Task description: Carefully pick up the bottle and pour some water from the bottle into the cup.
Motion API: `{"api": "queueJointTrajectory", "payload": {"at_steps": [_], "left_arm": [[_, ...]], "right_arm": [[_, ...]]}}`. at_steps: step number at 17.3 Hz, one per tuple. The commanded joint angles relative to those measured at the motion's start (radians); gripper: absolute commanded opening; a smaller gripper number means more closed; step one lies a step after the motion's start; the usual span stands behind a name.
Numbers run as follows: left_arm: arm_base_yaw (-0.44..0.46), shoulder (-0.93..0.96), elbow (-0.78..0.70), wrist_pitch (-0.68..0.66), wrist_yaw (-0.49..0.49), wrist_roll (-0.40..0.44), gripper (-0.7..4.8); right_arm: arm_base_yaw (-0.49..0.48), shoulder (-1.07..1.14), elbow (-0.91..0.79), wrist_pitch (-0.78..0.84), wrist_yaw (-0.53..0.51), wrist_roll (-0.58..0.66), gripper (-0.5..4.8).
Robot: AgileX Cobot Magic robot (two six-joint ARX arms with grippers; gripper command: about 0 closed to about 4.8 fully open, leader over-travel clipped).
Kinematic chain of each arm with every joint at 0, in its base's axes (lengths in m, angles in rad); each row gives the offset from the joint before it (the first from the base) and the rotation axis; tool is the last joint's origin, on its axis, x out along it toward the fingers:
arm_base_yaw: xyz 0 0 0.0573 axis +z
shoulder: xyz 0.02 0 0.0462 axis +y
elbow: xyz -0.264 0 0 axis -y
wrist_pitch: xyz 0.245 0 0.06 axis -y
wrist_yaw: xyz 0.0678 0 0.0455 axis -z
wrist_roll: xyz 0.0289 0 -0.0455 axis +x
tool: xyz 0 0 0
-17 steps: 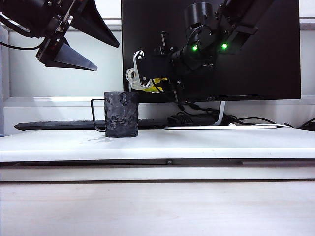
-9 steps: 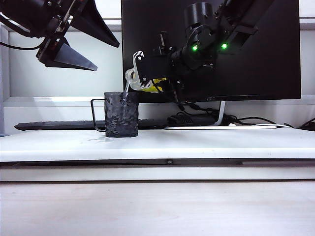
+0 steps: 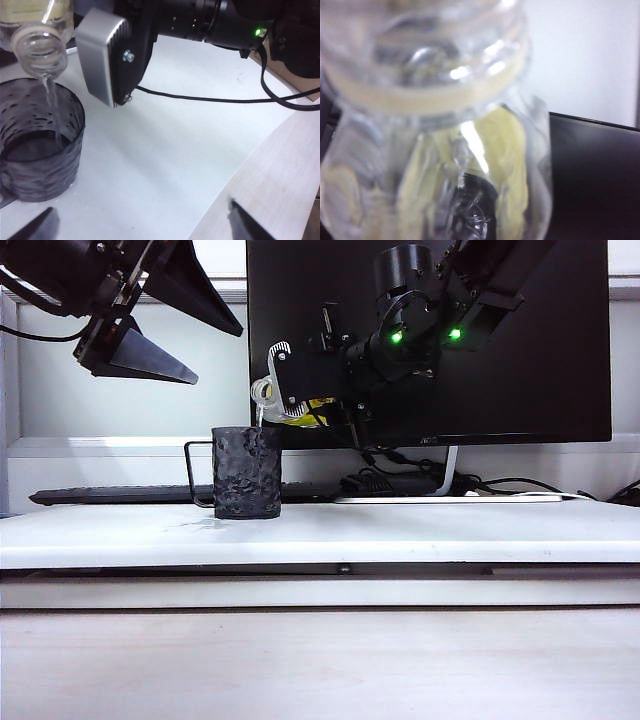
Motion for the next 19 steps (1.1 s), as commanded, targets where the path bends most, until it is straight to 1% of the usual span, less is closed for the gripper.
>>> {"api": "queueJointTrajectory", "payload": {"at_steps": [1,8,10,11,19], "left_arm": [[0.0,-0.002,0.002,0.008,0.007,0.011,4.79],[0.0,-0.002,0.002,0.008,0.007,0.012,4.79],[0.0,-0.002,0.002,0.008,0.007,0.012,4.79],[0.0,-0.002,0.002,0.008,0.007,0.012,4.79],[0.0,-0.002,0.002,0.008,0.007,0.012,4.79]], "right_arm": [[0.002,-0.01,0.009,0.041,-0.009,0.0,1.8],[0.002,-0.01,0.009,0.042,-0.028,0.0,1.79],[0.002,-0.01,0.009,0.042,-0.031,0.0,1.5],[0.002,-0.01,0.009,0.043,-0.031,-0.001,1.47],[0.002,-0.01,0.009,0.046,-0.031,-0.023,1.49]]}}
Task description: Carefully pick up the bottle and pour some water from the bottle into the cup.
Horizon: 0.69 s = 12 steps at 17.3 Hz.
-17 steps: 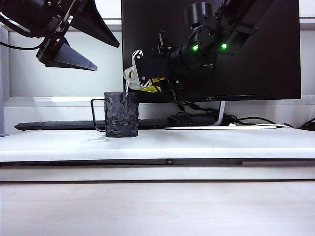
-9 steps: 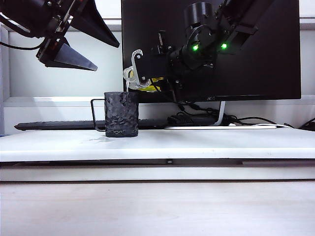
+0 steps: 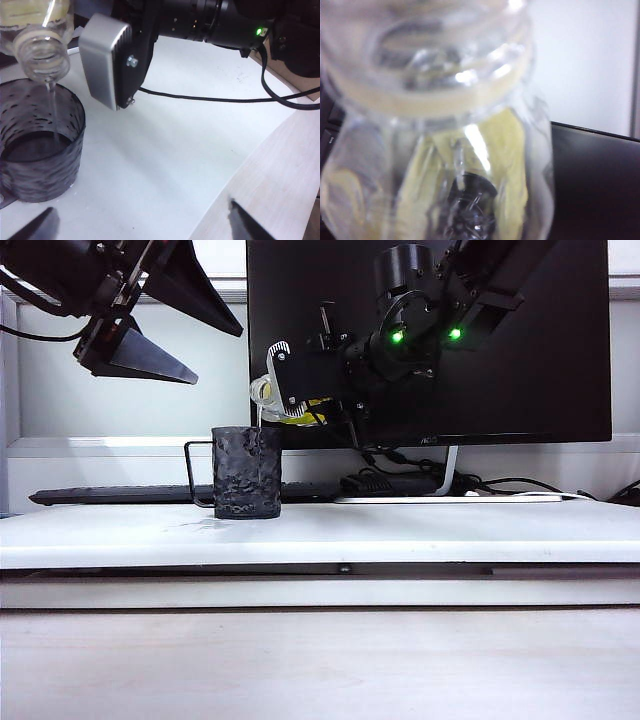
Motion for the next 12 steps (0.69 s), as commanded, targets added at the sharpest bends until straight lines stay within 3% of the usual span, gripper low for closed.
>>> {"api": "queueJointTrajectory", "payload": {"at_steps": [1,12], "left_arm": [[0.0,-0.002,0.002,0.007,0.007,0.009,4.79],[0.0,-0.002,0.002,0.006,0.007,0.01,4.79]], "right_arm": [[0.002,-0.01,0.009,0.045,-0.005,-0.008,1.48],[0.002,-0.01,0.009,0.072,0.021,-0.03,1.48]]}}
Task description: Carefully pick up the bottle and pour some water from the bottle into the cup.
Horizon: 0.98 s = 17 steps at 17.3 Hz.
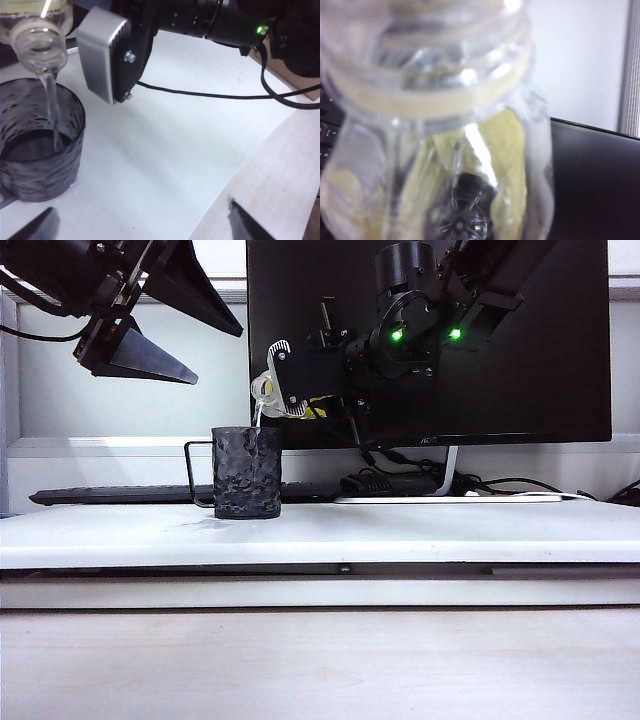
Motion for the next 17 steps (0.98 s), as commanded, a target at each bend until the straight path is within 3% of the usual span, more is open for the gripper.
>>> {"api": "queueJointTrajectory", "payload": {"at_steps": [1,17], "left_arm": [[0.0,-0.002,0.002,0.006,0.007,0.011,4.79],[0.0,-0.002,0.002,0.002,0.007,0.011,4.79]], "right_arm": [[0.002,-0.01,0.01,0.039,0.002,0.0,1.48],[0.002,-0.009,0.034,-0.017,0.002,0.001,1.48]]}}
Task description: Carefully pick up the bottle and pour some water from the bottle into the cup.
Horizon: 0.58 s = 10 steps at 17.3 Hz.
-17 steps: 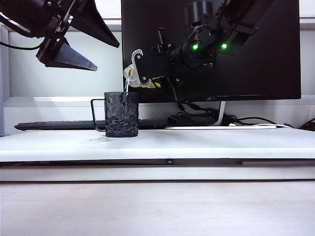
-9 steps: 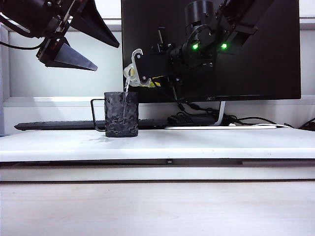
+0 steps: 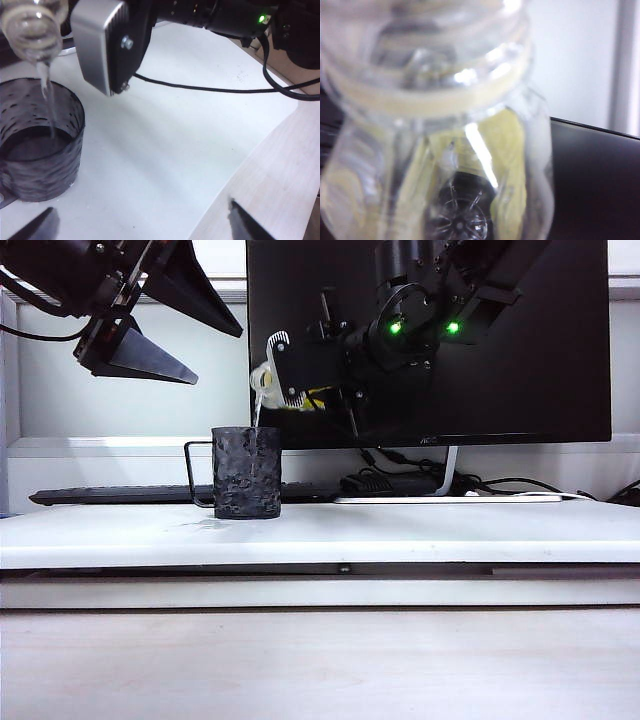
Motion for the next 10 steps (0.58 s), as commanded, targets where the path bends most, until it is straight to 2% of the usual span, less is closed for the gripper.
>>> {"api": "queueJointTrajectory", "payload": {"at_steps": [1,10], "left_arm": [[0.0,-0.003,0.002,0.002,0.007,0.004,4.79],[0.0,-0.003,0.002,0.002,0.007,0.004,4.79]], "right_arm": [[0.002,-0.009,0.007,0.005,0.001,0.001,1.48],[0.002,-0.009,0.007,0.005,0.002,0.022,1.47]]}}
